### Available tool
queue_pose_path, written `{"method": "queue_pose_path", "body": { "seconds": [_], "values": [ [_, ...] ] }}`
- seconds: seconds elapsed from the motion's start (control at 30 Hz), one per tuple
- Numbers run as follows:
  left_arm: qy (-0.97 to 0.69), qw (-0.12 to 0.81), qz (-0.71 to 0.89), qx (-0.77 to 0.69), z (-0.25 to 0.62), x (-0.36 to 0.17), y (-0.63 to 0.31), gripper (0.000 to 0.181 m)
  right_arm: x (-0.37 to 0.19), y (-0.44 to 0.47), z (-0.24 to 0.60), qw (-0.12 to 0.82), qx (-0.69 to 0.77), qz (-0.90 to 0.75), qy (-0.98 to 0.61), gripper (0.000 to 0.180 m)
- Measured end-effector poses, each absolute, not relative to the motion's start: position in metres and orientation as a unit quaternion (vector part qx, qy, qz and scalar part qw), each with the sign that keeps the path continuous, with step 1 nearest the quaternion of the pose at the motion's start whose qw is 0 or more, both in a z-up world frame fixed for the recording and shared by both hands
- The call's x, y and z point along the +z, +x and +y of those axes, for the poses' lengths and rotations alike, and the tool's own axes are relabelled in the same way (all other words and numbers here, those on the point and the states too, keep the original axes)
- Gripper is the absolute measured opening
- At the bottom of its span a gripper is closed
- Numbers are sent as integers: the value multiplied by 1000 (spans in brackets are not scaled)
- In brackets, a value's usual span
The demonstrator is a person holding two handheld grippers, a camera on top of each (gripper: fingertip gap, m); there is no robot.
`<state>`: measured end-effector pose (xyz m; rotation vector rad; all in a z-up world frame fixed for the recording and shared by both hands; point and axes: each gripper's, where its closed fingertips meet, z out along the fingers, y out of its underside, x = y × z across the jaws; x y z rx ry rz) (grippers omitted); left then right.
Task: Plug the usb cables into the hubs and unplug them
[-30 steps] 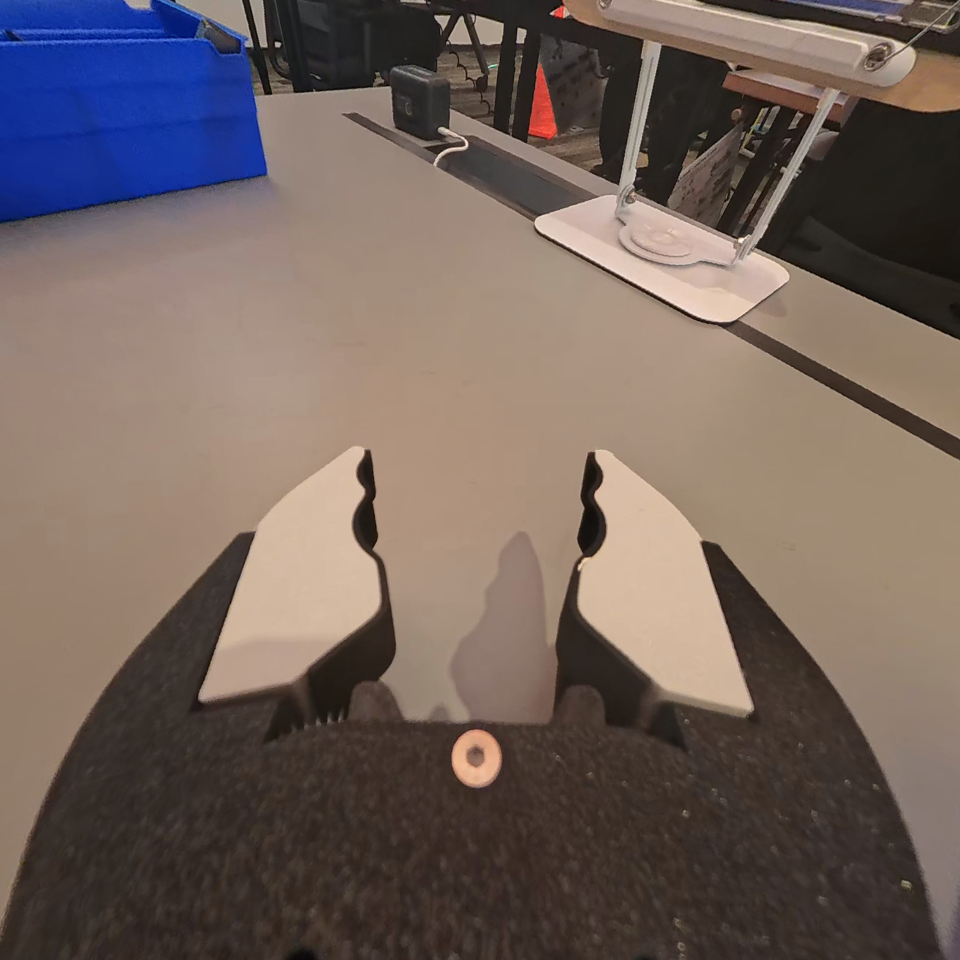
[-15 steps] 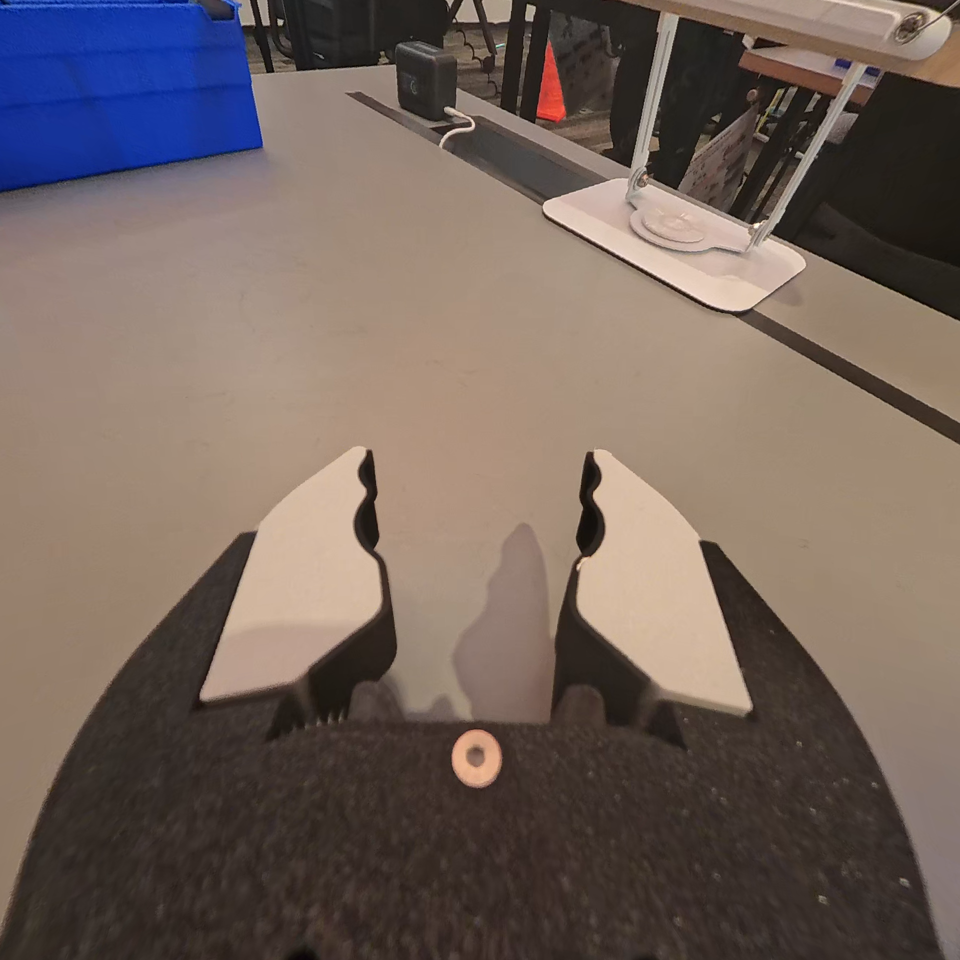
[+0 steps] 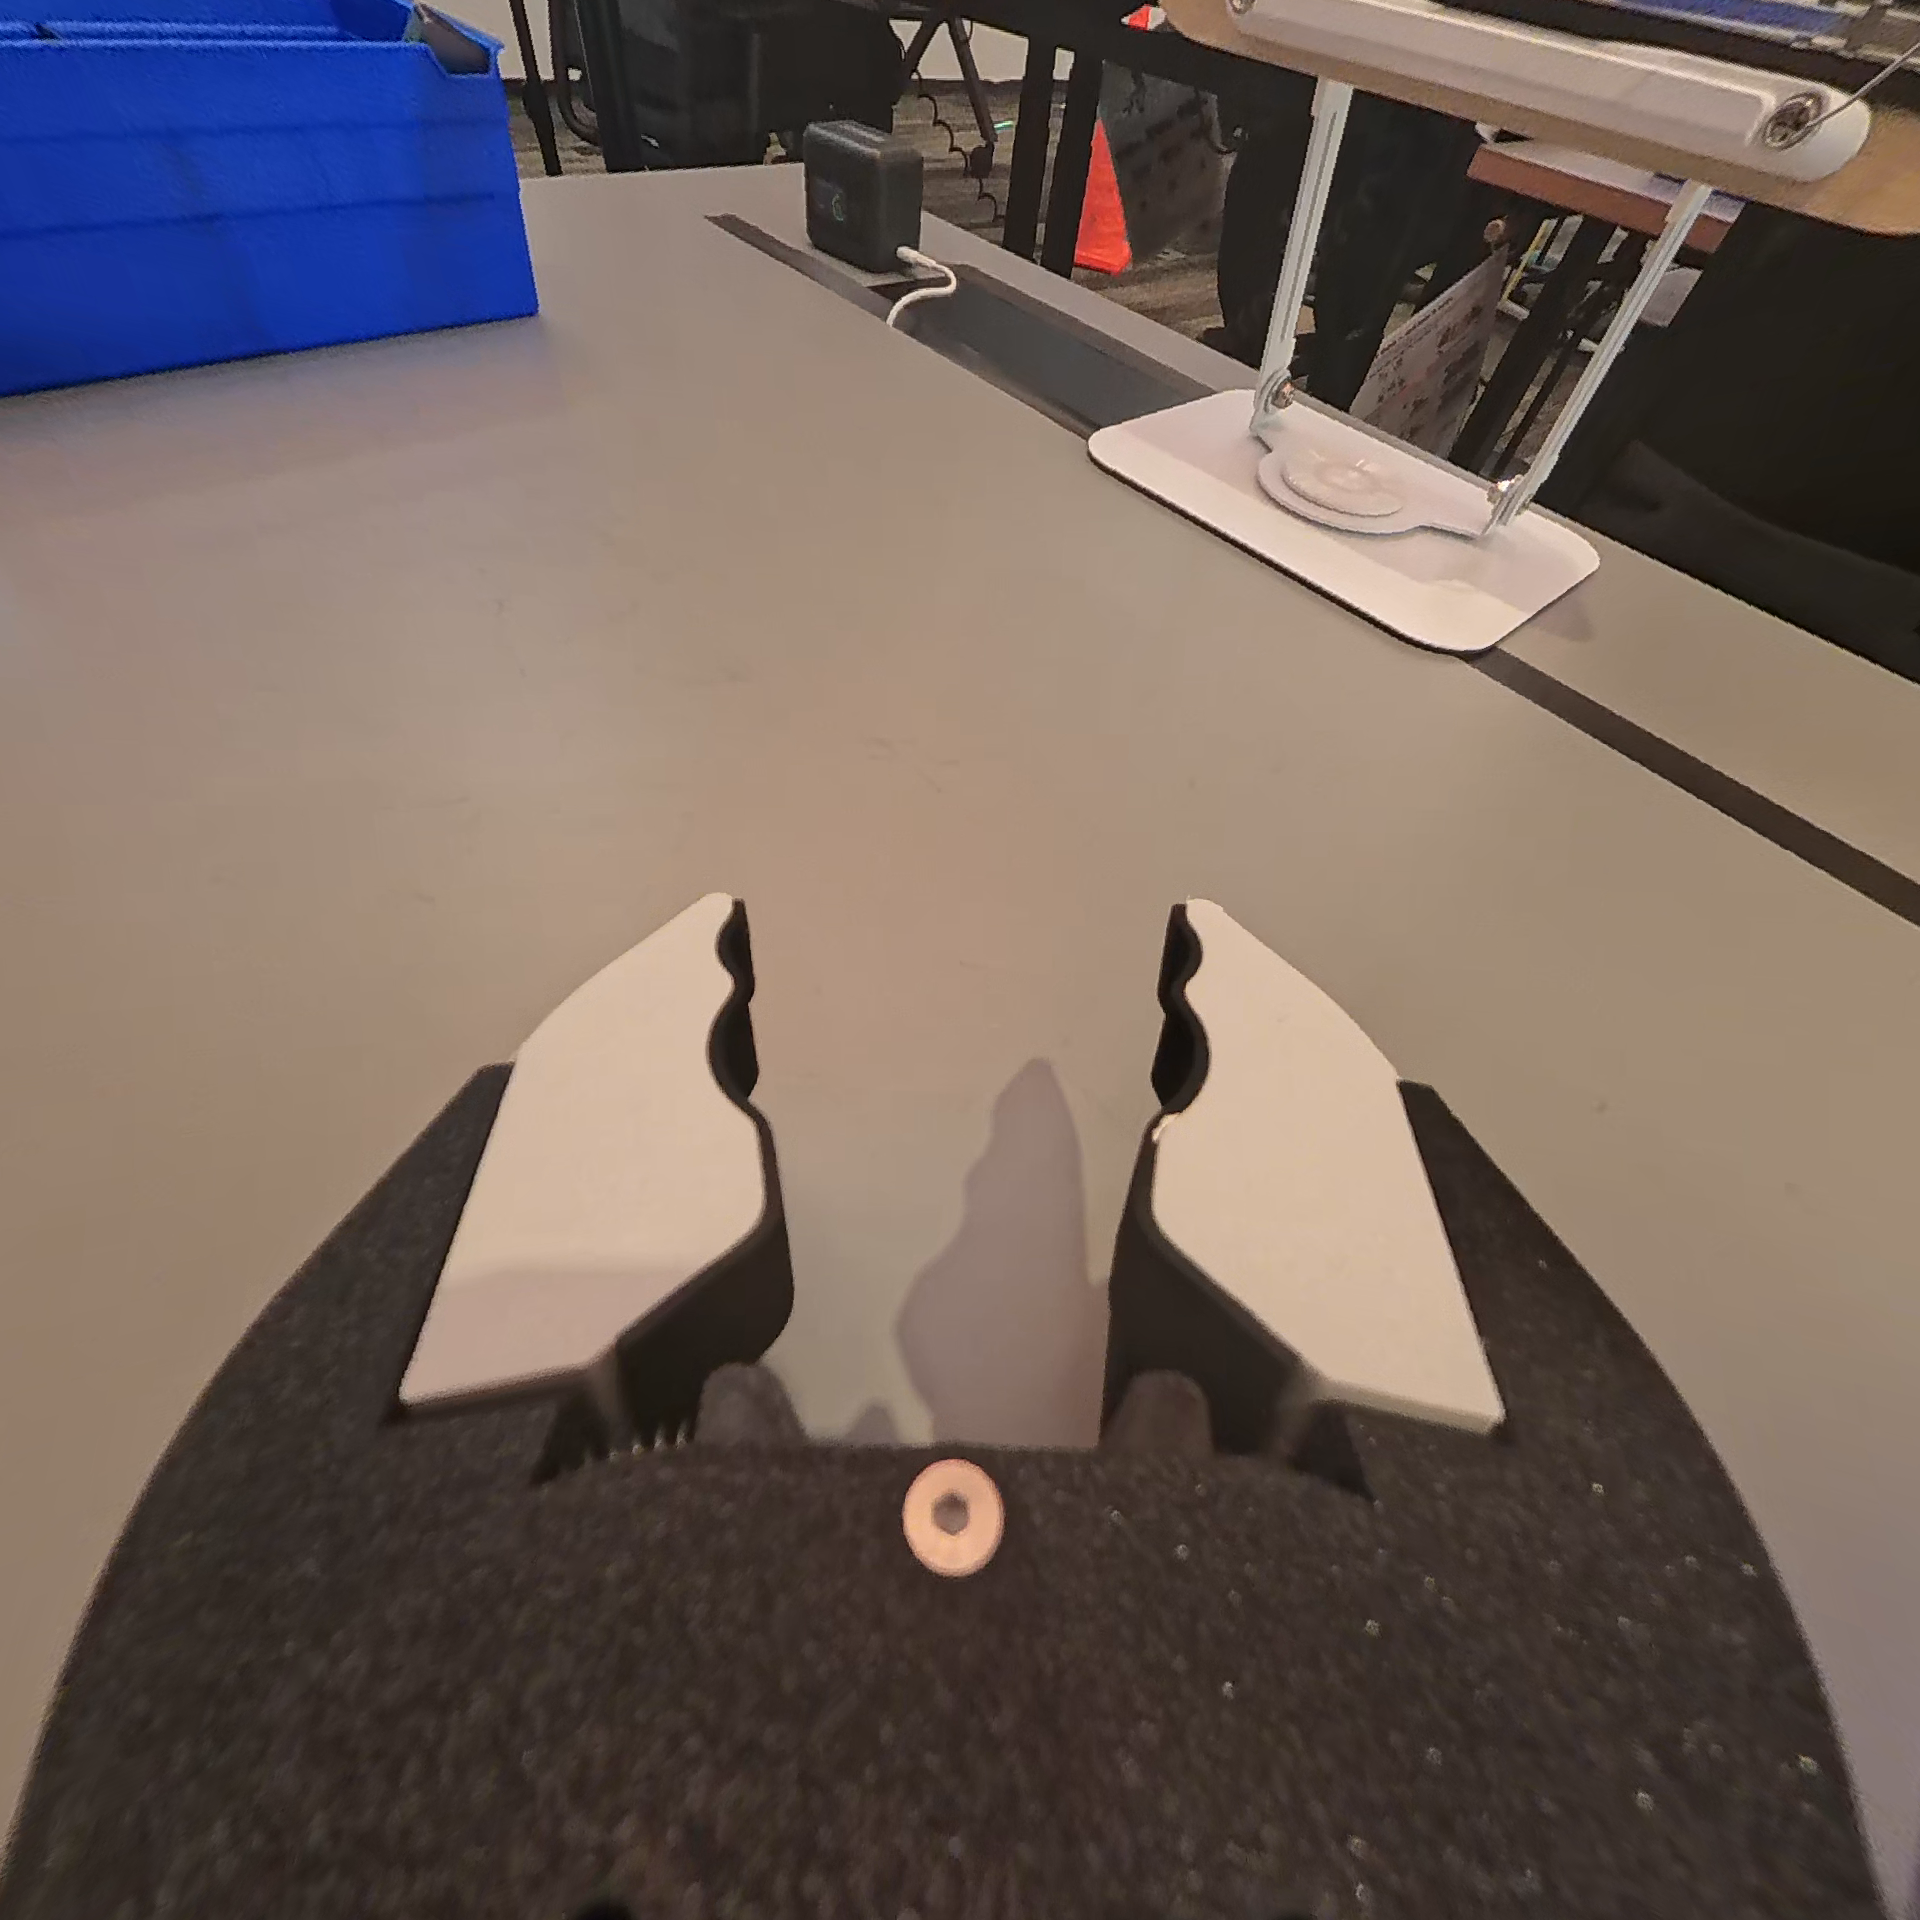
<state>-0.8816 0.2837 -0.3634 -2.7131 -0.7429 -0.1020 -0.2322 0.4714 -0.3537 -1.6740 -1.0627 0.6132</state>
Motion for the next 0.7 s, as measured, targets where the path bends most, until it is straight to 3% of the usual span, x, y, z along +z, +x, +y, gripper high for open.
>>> {"method": "queue_pose_path", "body": {
  "seconds": [0.47, 0.7],
  "values": [
    [-960, 172, -217, -39, 289, -361, -892, 6, -356, -238, 468, 506, 258, -443, -694, 75],
    [-946, 265, -188, -7, 292, -307, -904, 35, -354, -243, 464, 508, 263, -449, -686, 75]
  ]
}}
